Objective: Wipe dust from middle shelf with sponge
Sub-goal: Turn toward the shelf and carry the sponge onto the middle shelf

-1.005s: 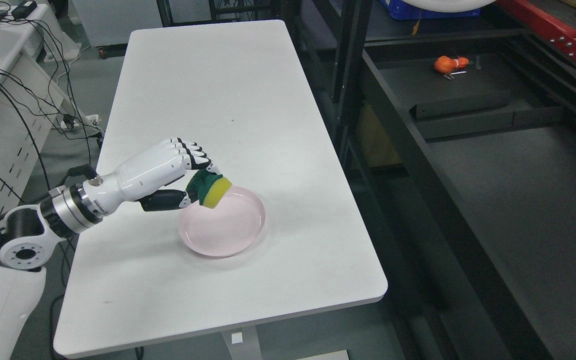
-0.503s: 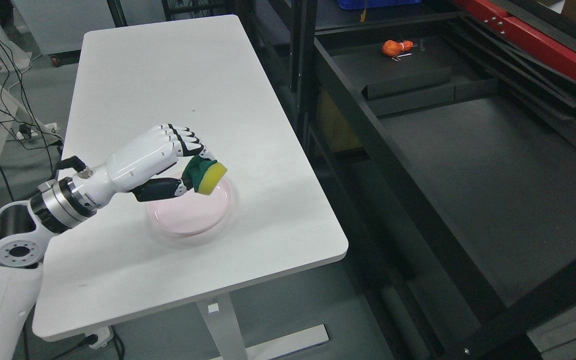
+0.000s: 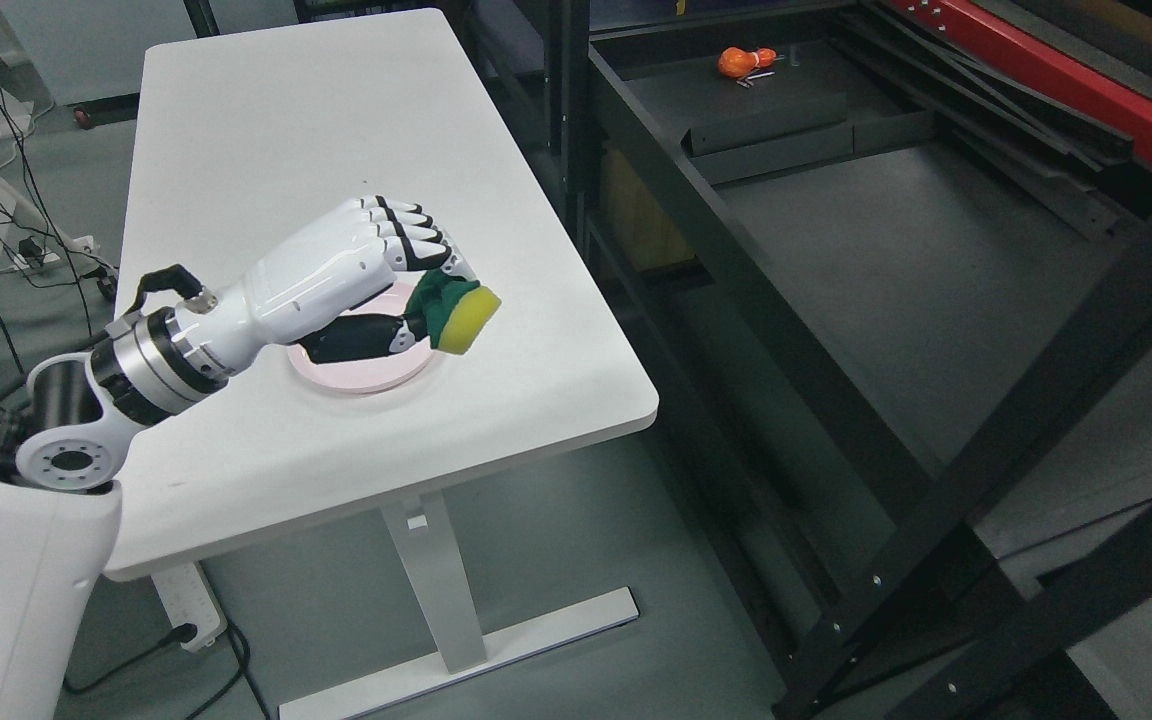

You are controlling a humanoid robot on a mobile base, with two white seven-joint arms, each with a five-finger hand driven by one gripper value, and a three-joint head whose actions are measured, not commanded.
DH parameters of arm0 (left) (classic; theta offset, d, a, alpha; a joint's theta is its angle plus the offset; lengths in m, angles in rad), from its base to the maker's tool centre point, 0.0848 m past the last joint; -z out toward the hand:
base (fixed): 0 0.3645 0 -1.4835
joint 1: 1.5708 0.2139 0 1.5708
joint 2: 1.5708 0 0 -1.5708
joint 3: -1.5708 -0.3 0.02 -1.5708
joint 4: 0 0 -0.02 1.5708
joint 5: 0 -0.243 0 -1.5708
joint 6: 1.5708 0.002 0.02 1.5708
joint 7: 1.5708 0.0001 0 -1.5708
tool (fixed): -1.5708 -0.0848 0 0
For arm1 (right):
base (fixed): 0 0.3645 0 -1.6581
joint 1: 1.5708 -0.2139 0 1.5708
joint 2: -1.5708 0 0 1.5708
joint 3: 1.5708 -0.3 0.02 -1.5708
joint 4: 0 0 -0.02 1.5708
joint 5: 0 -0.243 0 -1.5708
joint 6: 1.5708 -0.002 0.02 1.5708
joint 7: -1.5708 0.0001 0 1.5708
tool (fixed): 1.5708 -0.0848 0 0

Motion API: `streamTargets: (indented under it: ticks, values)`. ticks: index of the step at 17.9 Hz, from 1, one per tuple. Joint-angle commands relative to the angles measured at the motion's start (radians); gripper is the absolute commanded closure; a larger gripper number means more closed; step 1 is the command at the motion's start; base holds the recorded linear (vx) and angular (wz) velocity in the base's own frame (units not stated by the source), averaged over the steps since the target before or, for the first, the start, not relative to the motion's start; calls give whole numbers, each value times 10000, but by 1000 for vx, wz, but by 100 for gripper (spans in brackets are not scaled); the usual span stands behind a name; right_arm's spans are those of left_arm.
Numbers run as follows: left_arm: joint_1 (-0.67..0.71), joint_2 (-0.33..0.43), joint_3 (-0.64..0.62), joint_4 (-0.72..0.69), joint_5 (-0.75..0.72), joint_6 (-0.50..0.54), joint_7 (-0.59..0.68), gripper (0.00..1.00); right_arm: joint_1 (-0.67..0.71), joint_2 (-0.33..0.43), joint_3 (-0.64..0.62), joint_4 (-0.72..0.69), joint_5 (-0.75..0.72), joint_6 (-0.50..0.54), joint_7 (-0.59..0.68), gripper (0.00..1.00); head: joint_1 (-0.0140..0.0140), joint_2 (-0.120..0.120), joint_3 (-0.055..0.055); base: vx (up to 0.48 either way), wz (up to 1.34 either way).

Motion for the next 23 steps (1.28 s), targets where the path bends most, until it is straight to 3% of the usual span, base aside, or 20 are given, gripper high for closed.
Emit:
streamTargets:
  ticks: [1, 9, 14, 19, 23]
  values:
    - [-1147, -1064, -1514, -175, -60, 4, -28, 100, 4, -175, 0, -174, 0, 721, 6, 0, 0, 0, 0, -273, -43]
    - [-2497, -1510, -1791, 760, -336, 4, -28, 100, 4, -175, 0, -174, 0, 721, 6, 0, 0, 0, 0, -289, -106]
    - [-3035, -2244, -1899, 1328, -382, 4, -28, 100, 4, -175, 0, -174, 0, 721, 6, 0, 0, 0, 0, -317, -283]
    - [-3051, -3166, -1884, 1252, -903, 4, -43, 100, 4, -175, 0, -174, 0, 721, 6, 0, 0, 0, 0, -269, -623]
    - [-3478, -3167, -1884, 1236, -919, 4, -74, 100, 4, -175, 0, -174, 0, 721, 6, 0, 0, -2, 0, -207, -967]
